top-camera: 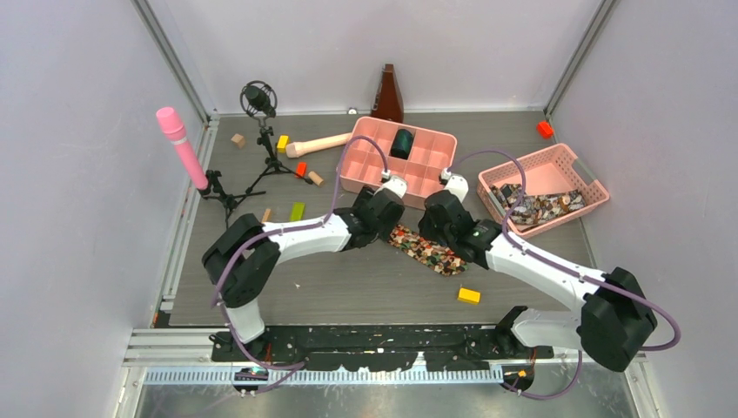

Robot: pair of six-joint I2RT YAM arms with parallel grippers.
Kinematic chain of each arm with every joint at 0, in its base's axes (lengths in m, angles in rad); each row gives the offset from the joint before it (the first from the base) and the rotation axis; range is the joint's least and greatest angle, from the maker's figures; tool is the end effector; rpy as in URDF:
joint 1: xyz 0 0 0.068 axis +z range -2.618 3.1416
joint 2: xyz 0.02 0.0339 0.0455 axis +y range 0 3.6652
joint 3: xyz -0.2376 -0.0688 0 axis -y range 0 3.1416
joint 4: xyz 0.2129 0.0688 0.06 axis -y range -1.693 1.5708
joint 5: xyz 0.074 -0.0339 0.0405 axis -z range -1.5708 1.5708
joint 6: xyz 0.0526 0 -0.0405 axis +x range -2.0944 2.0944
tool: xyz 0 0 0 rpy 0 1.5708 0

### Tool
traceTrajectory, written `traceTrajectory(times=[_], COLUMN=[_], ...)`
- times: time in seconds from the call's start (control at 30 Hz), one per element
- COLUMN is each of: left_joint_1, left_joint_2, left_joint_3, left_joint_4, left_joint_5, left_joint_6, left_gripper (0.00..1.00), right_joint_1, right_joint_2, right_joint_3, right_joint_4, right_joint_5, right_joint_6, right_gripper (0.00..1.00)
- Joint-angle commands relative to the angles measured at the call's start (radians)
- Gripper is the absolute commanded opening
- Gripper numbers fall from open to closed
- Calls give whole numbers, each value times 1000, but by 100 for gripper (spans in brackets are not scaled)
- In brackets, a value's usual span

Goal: Roll the ties
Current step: Roll the tie at the center of the board.

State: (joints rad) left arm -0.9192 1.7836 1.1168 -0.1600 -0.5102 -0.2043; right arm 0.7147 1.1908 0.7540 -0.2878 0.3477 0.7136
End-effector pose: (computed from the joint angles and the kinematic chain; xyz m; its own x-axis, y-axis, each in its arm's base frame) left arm 0.2362 -0.2673 0.1730 -0.5370 0.4121 -0.7360 0.3925 0.8944 0.2144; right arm 0.1950 0.1455 0.2166 -0.6557 0.2458 -0.7139 0.0075 0.9476 0.3194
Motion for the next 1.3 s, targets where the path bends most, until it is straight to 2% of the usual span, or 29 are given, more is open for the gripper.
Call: traceTrajectory(times=[0.0,0.13,0.3,0.4,0.53,0.63,0.9,1.27], left_joint_1=[19,71,197,295,439,489,494,494], left_joint_2=[-117,-213,-317,-327,-307,-279,-225,-170], left_joint_3=[28,-47,-144,-184,-253,-283,-283,-285], left_joint_4=[-3,73,153,202,320,394,415,437], left_joint_5=[17,119,261,377,616,723,764,778], left_joint_6=[-14,-37,-107,-177,-326,-389,-393,-388], left_gripper=[69,72,73,72,72,71,68,67], right_joint_1=[-7,-8,-8,-8,-8,-9,-12,-20], right_joint_2=[52,166,285,351,423,456,528,569], right_joint_3=[44,64,121,161,215,242,283,257], right_joint_4=[103,199,320,386,436,452,415,409], right_joint_5=[-21,-84,-188,-271,-351,-387,-413,-364], right_joint_6=[24,39,39,59,94,113,134,158], right_gripper=[14,13,10,6,2,0,0,0])
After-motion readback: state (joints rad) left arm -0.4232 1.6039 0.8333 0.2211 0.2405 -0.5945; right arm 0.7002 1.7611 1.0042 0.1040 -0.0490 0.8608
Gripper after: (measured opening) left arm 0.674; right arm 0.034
